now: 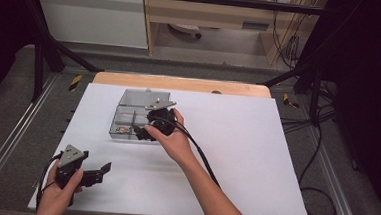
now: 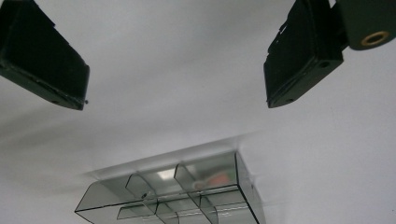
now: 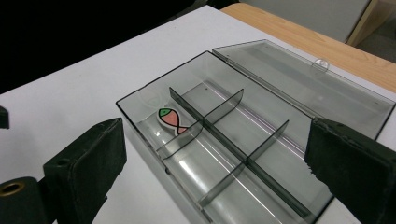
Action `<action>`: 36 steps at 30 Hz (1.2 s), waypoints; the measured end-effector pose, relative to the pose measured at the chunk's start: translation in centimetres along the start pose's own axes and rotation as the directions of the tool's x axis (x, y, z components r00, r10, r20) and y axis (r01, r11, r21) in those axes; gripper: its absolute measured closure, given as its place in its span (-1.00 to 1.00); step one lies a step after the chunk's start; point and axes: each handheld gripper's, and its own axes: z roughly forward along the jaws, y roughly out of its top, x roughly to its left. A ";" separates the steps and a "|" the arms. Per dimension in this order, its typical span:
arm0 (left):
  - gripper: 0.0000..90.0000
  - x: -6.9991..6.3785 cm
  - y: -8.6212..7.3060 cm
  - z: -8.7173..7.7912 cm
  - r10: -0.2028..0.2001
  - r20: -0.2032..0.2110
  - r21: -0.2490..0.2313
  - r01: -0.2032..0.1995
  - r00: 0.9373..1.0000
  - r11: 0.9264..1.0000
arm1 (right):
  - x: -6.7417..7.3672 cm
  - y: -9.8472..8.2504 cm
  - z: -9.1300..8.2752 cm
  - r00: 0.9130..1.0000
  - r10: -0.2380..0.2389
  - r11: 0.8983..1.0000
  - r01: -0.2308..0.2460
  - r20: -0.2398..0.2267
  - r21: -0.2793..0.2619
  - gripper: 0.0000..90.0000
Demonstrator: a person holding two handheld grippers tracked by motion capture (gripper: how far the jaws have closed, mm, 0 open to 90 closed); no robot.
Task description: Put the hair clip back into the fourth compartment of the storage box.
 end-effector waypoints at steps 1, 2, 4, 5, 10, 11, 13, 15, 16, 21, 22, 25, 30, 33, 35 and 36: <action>-0.85 0.0 0.0 0.0 0.000 0.000 0.000 0.000 1.000 1.000 | -0.1 -0.1 -0.4 1.000 0.001 1.000 -0.001 -0.002 -0.006 -0.87; -0.85 0.0 0.0 0.0 -0.001 0.000 0.000 0.001 1.000 1.000 | -0.1 -0.2 -0.9 1.000 0.001 1.000 -0.001 -0.004 -0.017 -0.86; -0.85 0.0 0.0 0.0 0.000 0.000 0.000 0.000 1.000 1.000 | -0.3 -0.5 -1.8 1.000 0.011 0.999 -0.011 -0.009 -0.033 -0.85; -0.85 0.0 0.0 0.0 -0.001 0.000 0.001 0.001 1.000 1.000 | -0.5 -0.7 -2.3 1.000 0.015 0.999 -0.016 -0.014 -0.038 -0.85; -0.85 0.0 0.0 0.0 0.003 -0.002 -0.004 -0.003 1.000 1.000 | -1.2 -2.3 -5.0 0.999 0.026 0.997 -0.027 -0.018 -0.078 -0.84; -0.85 0.0 0.0 0.0 0.002 -0.002 -0.005 -0.002 1.000 1.000 | -1.4 -2.7 -5.6 0.999 0.031 0.996 -0.033 -0.019 -0.087 -0.84; -0.85 0.0 0.0 0.0 0.003 -0.002 -0.006 -0.003 1.000 1.000 | -1.8 -3.7 -6.7 0.999 0.033 0.994 -0.035 -0.018 -0.101 -0.84; -0.85 -0.1 0.0 -0.1 0.000 0.000 -0.013 0.000 1.000 1.000 | -2.1 -4.8 -8.0 0.999 0.042 0.992 -0.043 -0.011 -0.117 -0.84; -0.85 -0.1 0.1 -0.1 0.001 0.000 -0.017 -0.001 1.000 1.000 | -2.3 -5.3 -8.6 0.999 0.047 0.991 -0.048 -0.009 -0.122 -0.84; -0.85 0.0 0.1 -0.3 -0.010 0.001 -0.042 0.010 1.000 0.999 | -3.3 -8.6 -11.7 0.997 0.066 0.987 -0.061 0.026 -0.149 -0.85; -0.85 0.0 0.2 -0.3 -0.010 0.002 -0.045 0.011 1.000 0.999 | -3.6 -9.3 -12.3 0.997 0.074 0.985 -0.068 0.031 -0.161 -0.85; -0.84 0.0 0.1 -0.3 -0.019 0.005 -0.042 0.019 1.000 0.999 | -4.4 -11.4 -14.4 0.994 0.093 0.980 -0.081 0.061 -0.181 -0.87; -0.84 0.0 0.1 -0.3 -0.019 0.008 -0.046 0.019 1.000 0.999 | -6.4 -14.9 -18.2 0.981 0.113 0.985 -0.090 0.157 -0.147 -0.90; -0.84 -0.1 0.2 -0.3 -0.018 0.011 -0.045 0.019 1.000 0.999 | -8.0 -16.9 -19.9 0.962 0.153 0.981 -0.119 0.229 -0.154 -0.90; -0.84 -0.2 0.2 -0.3 -0.016 0.013 -0.043 0.016 1.000 0.999 | -8.9 -18.2 -20.1 0.953 0.182 0.978 -0.150 0.244 -0.145 -0.90; -0.85 -0.2 0.2 -0.3 -0.015 0.014 -0.043 0.016 1.000 0.999 | -9.3 -18.6 -20.0 0.951 0.184 0.981 -0.161 0.250 -0.107 -0.90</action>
